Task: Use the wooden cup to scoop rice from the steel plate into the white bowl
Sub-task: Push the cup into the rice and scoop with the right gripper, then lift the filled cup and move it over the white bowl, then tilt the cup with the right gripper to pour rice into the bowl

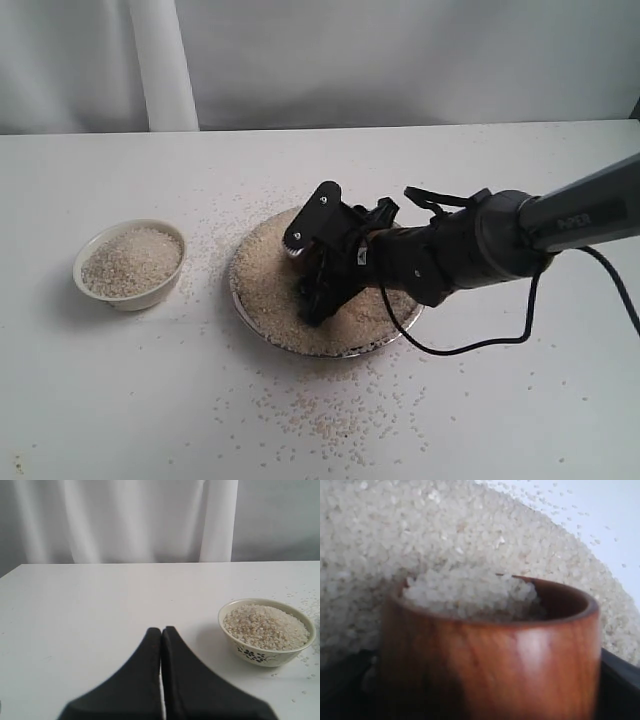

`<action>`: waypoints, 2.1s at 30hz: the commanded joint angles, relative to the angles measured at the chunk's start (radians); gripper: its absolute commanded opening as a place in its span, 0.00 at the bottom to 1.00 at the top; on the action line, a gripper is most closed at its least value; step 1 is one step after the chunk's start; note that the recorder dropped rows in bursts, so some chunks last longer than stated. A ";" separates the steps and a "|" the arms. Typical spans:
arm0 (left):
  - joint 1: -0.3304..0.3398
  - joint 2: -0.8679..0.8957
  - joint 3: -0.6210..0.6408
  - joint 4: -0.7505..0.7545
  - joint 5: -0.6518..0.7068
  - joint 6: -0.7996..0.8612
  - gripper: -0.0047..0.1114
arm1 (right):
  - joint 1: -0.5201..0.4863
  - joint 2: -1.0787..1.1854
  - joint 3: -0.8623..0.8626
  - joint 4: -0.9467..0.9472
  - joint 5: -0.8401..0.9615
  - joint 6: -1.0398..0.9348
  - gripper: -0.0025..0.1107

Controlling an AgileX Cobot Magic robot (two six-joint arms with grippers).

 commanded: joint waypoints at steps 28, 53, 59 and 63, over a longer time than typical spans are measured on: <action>-0.003 -0.003 0.002 0.000 -0.006 -0.004 0.04 | 0.133 -0.057 -0.380 -0.349 0.090 0.340 0.02; -0.003 -0.003 0.002 0.000 -0.006 -0.004 0.04 | 0.316 0.281 -0.954 -0.798 0.741 0.177 0.02; -0.003 -0.003 0.002 0.000 -0.006 -0.004 0.04 | 0.344 0.281 -0.956 -0.840 0.779 0.086 0.02; -0.003 -0.003 0.002 0.000 -0.006 -0.004 0.04 | 0.363 0.281 -0.956 -0.908 0.820 0.060 0.02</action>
